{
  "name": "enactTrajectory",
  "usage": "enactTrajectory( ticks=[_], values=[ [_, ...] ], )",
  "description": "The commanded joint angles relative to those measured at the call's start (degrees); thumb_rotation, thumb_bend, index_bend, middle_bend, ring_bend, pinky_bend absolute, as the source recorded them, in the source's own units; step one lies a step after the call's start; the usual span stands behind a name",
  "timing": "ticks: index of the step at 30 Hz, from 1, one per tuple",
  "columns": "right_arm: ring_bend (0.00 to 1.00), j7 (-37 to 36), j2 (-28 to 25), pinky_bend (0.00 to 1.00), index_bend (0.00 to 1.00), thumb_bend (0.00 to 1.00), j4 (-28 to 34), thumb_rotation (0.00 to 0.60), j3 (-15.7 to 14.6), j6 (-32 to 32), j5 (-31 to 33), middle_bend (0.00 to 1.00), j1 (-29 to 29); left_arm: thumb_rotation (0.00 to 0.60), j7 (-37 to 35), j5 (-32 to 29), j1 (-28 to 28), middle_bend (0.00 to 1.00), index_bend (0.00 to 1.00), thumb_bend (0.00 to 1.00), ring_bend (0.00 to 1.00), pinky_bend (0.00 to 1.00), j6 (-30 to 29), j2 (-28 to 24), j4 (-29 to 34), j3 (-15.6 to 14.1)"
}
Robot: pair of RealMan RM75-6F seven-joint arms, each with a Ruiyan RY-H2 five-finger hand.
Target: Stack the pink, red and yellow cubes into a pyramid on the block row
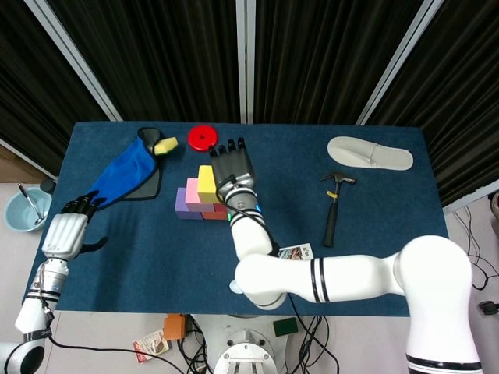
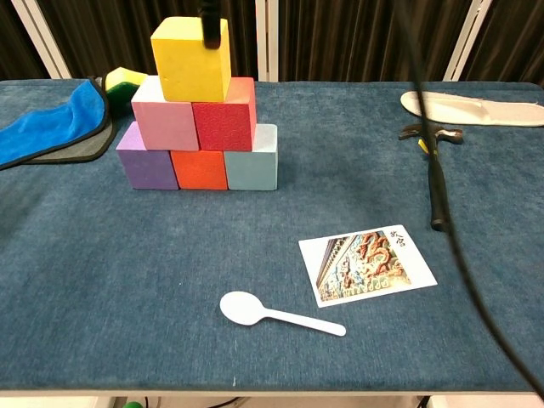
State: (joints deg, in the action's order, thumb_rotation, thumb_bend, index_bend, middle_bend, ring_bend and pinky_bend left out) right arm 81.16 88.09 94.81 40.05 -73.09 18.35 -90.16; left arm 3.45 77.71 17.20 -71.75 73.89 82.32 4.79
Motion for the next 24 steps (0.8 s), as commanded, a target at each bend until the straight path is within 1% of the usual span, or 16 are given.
enactTrajectory(
  ticks=[1, 4, 6, 7, 10, 11, 13, 14, 16, 17, 20, 24],
  values=[
    [0.01, -8.6, -11.9, 0.00, 0.01, 0.18, 15.8, 0.600, -4.8, -1.8, -12.7, 0.10, 12.6, 0.600, 0.9, -0.3, -0.5, 0.07, 0.17, 0.16, 0.11, 0.19, -1.0, -0.4, -1.1, 0.3],
    [0.01, -14.5, -18.0, 0.00, 0.01, 0.18, 22.0, 0.600, -8.8, -1.9, -21.8, 0.09, 20.5, 0.600, 1.1, -0.4, -1.0, 0.07, 0.17, 0.16, 0.11, 0.18, -1.9, -0.9, -2.0, 0.4],
    [0.00, -20.1, -22.5, 0.00, 0.01, 0.18, 25.4, 0.600, -12.5, -1.4, -30.1, 0.07, 27.2, 0.600, 0.3, -0.9, -1.5, 0.07, 0.17, 0.16, 0.11, 0.18, -2.3, -1.4, -2.8, 0.6],
    [0.00, -23.7, -24.8, 0.00, 0.00, 0.18, 26.7, 0.600, -14.7, -0.7, -35.4, 0.06, 31.2, 0.600, -0.4, -1.3, -1.8, 0.07, 0.17, 0.16, 0.11, 0.18, -2.4, -1.6, -3.2, 0.7],
    [0.00, -32.2, -29.5, 0.00, 0.00, 0.19, 27.7, 0.600, -19.9, 1.0, -47.2, 0.03, 39.8, 0.600, -1.5, -2.0, -2.7, 0.07, 0.17, 0.16, 0.11, 0.18, -3.2, -2.1, -3.9, 1.0],
    [0.00, -36.2, -31.1, 0.00, 0.00, 0.19, 27.4, 0.600, -22.2, 1.4, -52.8, 0.02, 43.5, 0.600, -2.1, -2.1, -3.2, 0.07, 0.17, 0.16, 0.11, 0.18, -3.9, -2.1, -4.1, 1.2],
    [0.00, -42.2, -32.8, 0.00, 0.00, 0.20, 26.2, 0.600, -25.7, 1.1, -61.2, 0.01, 48.8, 0.600, -3.2, -1.9, -4.0, 0.07, 0.17, 0.16, 0.11, 0.18, -5.4, -1.9, -4.4, 1.3],
    [0.00, -46.3, -33.4, 0.00, 0.00, 0.20, 24.9, 0.600, -28.0, 0.5, -67.0, 0.00, 52.1, 0.600, -3.8, -1.6, -4.6, 0.07, 0.17, 0.16, 0.11, 0.18, -6.5, -1.6, -4.6, 1.3],
    [0.00, -53.7, -33.5, 0.00, 0.00, 0.20, 21.9, 0.600, -31.7, -1.3, -75.8, 0.00, 57.5, 0.600, -4.4, -0.9, -5.6, 0.08, 0.17, 0.16, 0.11, 0.18, -8.3, -1.2, -4.6, 1.0],
    [0.00, -56.7, -33.3, 0.00, 0.00, 0.21, 20.4, 0.600, -33.2, -2.2, -79.3, 0.00, 59.6, 0.600, -4.5, -0.5, -6.1, 0.08, 0.17, 0.16, 0.11, 0.18, -9.1, -1.0, -4.6, 0.8],
    [0.00, -65.1, -31.3, 0.00, 0.00, 0.21, 14.9, 0.600, -37.3, -6.1, -87.7, 0.00, 65.6, 0.600, -4.1, 1.0, -7.4, 0.08, 0.17, 0.16, 0.10, 0.17, -12.0, -0.2, -4.5, 0.3],
    [0.00, -72.8, -27.8, 0.00, 0.00, 0.22, 8.2, 0.600, -40.7, -10.5, -93.9, 0.00, 71.5, 0.600, -3.3, 2.8, -8.7, 0.08, 0.17, 0.16, 0.10, 0.17, -14.8, 0.8, -4.3, -0.3]
  ],
)
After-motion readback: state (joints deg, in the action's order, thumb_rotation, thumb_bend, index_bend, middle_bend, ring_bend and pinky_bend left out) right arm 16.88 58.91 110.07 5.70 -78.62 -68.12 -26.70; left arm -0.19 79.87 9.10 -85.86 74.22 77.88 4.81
